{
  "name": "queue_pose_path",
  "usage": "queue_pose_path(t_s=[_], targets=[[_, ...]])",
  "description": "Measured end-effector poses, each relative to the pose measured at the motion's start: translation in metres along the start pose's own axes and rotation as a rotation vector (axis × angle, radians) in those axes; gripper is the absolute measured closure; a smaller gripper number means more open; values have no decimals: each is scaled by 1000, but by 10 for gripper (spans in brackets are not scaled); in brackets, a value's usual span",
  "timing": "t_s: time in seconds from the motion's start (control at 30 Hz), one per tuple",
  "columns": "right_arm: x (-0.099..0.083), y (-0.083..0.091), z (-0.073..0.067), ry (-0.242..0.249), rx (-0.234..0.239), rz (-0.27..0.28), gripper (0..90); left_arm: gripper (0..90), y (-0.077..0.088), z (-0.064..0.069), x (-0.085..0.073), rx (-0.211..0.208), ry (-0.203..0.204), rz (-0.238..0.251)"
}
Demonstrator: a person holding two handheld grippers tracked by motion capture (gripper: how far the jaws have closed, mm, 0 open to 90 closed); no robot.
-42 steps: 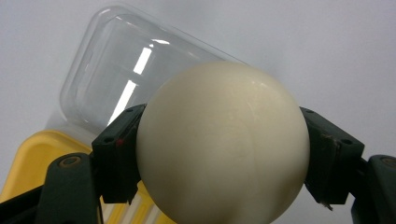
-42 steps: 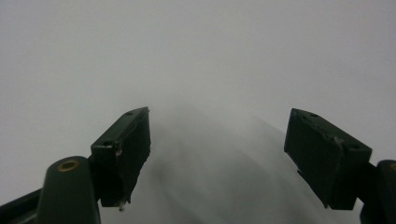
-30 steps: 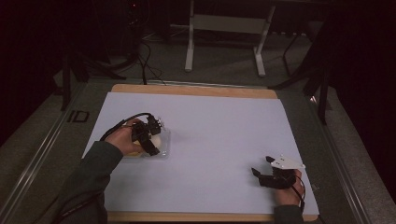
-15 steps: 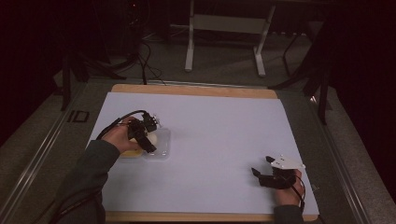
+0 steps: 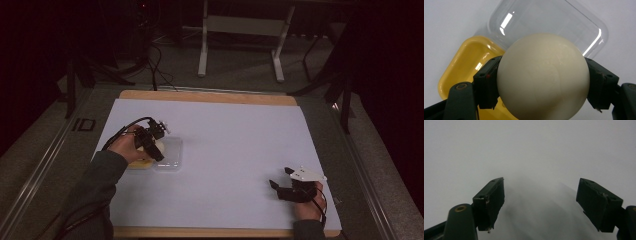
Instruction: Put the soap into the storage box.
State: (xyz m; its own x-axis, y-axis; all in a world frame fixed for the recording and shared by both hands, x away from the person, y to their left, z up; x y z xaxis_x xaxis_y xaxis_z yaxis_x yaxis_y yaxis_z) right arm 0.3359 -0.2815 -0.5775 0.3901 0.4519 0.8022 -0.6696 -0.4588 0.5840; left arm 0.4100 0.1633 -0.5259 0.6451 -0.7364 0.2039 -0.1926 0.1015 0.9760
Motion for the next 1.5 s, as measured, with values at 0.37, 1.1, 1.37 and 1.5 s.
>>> queue_pose_path(t_s=[0.37, 1.1, 1.37, 1.5], targets=[[0, 0, 0, 0, 0, 0, 225, 254, 1, -16, -5, 28, 117, -9], [0, 0, 0, 1, -1, -1, 225, 254, -7, -41, -21, 70, 246, -41], [0, 0, 0, 0, -1, -5, 225, 254, -11, -47, -30, 86, 225, -48], [0, 0, 0, 2, -1, -6, 225, 254, -12, -47, -32, 92, 176, -45]])
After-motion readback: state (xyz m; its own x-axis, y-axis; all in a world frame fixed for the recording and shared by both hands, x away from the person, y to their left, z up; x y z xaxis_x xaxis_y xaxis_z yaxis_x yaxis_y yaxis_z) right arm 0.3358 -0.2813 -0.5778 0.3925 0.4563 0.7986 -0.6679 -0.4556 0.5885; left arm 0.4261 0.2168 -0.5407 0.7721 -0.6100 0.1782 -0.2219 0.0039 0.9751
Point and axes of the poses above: each handheld gripper's, and its own axes: y roughly backward along the jaws, x roughly out of its top, z roughly to its right, the point moved 7 cm from there along -y, roughly forward along the jaws, and after that the axes turned 2 degrees about y, right-handed, at the moved point
